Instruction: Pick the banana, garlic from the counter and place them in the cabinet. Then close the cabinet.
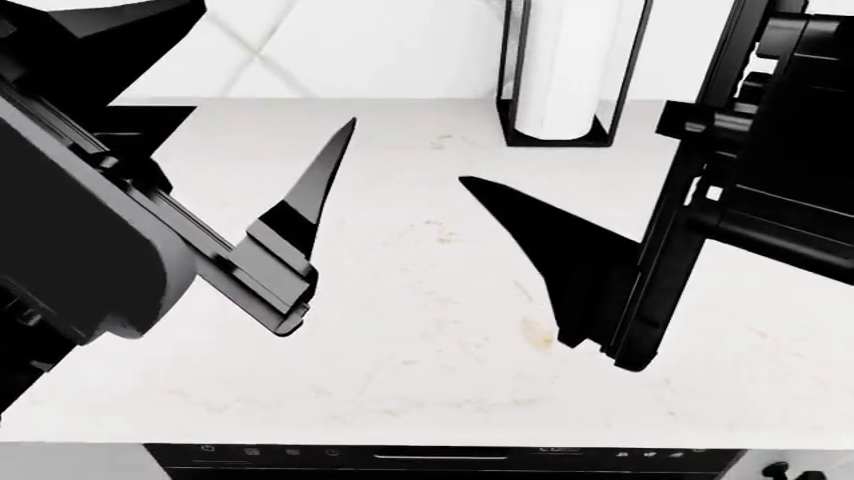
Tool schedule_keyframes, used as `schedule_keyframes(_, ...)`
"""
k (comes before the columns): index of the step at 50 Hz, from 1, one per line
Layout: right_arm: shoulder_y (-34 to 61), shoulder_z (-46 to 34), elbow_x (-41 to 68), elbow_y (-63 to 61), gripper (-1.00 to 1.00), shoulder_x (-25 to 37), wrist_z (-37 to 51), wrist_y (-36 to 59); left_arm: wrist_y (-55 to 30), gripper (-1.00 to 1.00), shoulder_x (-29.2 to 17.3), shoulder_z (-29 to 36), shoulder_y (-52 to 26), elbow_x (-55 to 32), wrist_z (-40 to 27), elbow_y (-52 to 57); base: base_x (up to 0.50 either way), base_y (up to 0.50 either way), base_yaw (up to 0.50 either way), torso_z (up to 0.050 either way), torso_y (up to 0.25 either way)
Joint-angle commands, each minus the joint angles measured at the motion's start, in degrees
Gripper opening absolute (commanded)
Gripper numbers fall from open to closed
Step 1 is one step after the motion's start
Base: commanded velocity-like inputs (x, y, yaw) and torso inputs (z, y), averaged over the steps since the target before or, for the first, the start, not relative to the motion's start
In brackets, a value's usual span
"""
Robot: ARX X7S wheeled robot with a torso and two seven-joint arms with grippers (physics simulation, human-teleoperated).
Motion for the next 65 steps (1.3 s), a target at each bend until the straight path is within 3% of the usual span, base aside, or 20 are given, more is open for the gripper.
schedule_keyframes(1,-0.63,-0.03,0.30,-0.03,1.00,0.59,0.88,-0.83,0.62,1.00,0.19,0.24,1.19,0.98,-0.08,0.09,0.00,0.19,0.00,0.000,0.000)
schedule_keyframes(31,-0.84,1.73,2.79,-0.53,1.00,0.65,1.89,-1.66,1.60,1.00,0.16,0.32,2.40,1.54,-0.45,0.54,0.00,0.41,0.00,0.000,0.000)
schedule_keyframes(65,-0.32,3.00,6.19,-0.22,1.00,0.96,2.90,-2.33,1.85,1.00,0.17,0.40,2.25,1.54,-0.51,0.66,0.18,-0.07,0.00,0.000,0.000)
